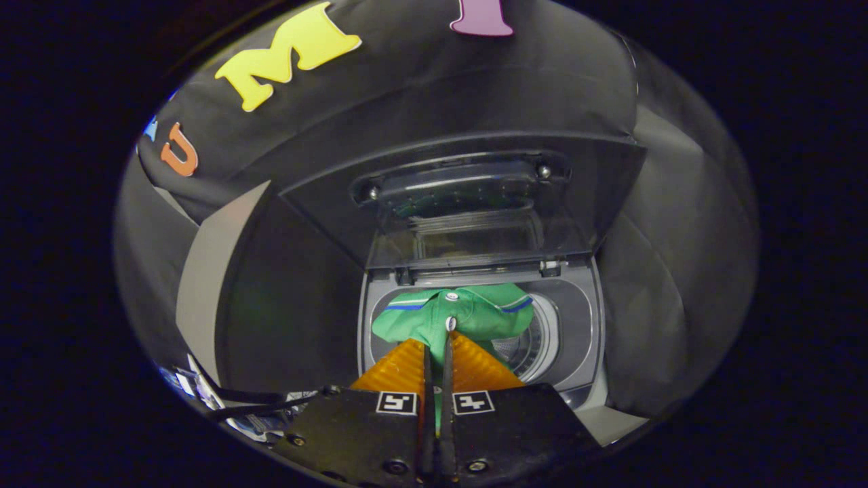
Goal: Put the clothes into the washing machine and then close the washing machine lid.
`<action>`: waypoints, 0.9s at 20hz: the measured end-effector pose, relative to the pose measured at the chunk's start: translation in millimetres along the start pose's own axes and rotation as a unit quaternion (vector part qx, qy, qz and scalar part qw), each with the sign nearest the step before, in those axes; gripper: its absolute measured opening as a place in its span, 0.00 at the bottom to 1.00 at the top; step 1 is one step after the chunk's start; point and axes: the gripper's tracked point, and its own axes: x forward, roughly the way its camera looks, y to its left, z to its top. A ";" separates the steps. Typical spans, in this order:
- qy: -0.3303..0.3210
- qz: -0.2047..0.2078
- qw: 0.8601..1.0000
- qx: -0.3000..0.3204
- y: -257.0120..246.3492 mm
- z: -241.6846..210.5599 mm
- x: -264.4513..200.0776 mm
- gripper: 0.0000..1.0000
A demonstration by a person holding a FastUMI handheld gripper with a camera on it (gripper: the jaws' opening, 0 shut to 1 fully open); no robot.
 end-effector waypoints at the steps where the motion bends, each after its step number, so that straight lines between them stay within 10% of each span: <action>1: -0.002 0.001 1.000 -0.001 -1.2 -2.5 8.7 0.06; 18: -0.022 -0.019 0.998 -0.052 -42.3 -48.7 116.3 0.09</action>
